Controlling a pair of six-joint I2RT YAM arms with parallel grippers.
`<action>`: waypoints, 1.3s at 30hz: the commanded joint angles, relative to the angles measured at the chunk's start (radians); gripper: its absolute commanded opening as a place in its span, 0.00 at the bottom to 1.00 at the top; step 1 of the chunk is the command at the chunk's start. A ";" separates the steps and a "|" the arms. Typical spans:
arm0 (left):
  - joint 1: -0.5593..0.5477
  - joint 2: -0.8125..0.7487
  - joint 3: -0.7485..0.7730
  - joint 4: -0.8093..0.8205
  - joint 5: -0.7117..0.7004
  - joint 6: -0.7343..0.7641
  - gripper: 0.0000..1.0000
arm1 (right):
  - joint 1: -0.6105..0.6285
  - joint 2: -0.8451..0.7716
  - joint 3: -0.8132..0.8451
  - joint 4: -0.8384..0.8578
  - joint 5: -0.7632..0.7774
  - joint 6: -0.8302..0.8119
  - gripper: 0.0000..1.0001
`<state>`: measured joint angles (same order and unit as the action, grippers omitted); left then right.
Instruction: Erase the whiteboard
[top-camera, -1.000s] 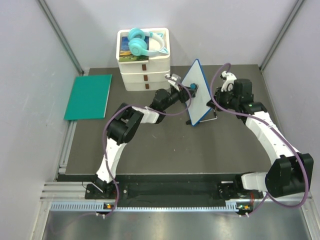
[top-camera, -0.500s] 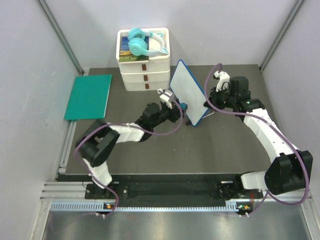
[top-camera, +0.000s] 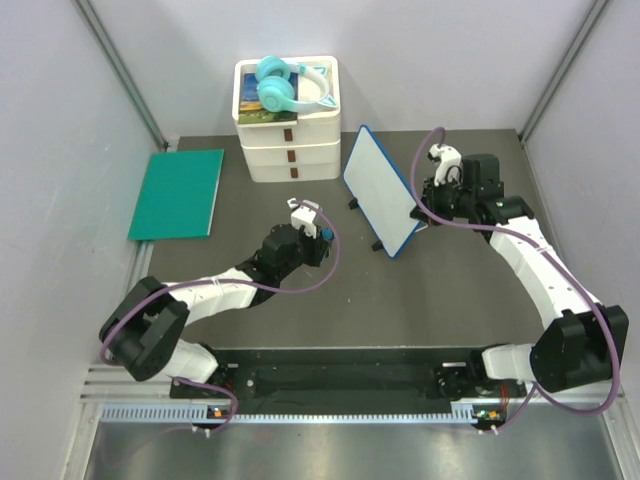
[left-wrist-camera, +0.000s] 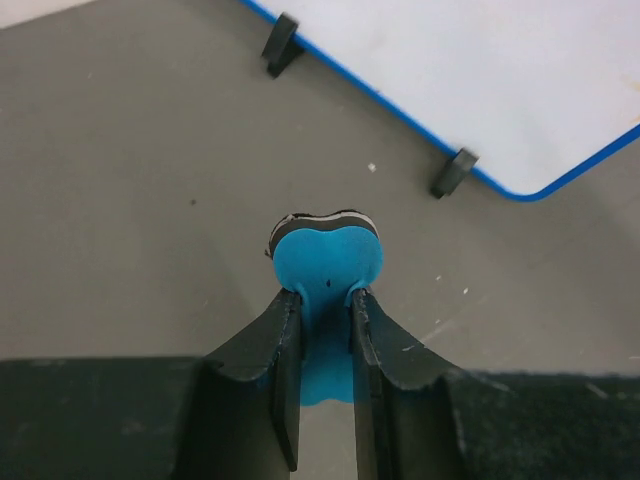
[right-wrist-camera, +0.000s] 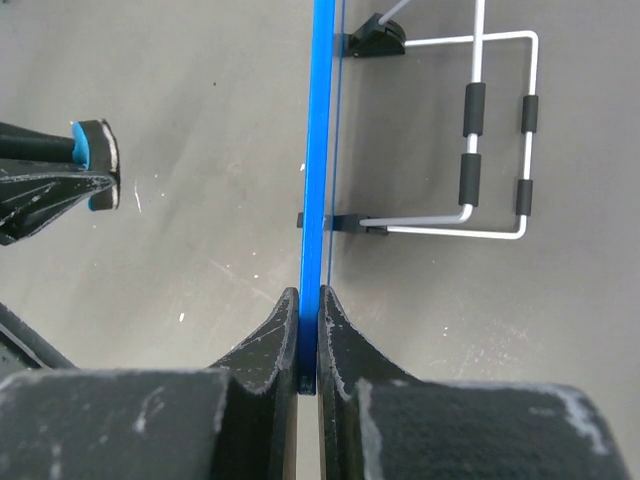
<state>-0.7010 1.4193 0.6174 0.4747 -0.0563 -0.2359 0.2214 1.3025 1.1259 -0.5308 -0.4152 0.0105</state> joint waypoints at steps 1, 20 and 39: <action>0.001 -0.059 -0.005 -0.102 -0.086 0.012 0.00 | 0.013 0.090 -0.022 -0.287 -0.120 0.031 0.00; 0.003 0.020 0.028 -0.186 -0.117 -0.008 0.00 | -0.036 0.098 -0.014 -0.414 0.019 0.065 0.00; 0.003 0.069 0.036 -0.202 -0.134 0.012 0.00 | -0.039 0.221 0.090 -0.394 0.091 0.048 0.31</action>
<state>-0.7010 1.4712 0.6189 0.2604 -0.1757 -0.2348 0.1673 1.4910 1.2236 -0.8177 -0.3496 0.0689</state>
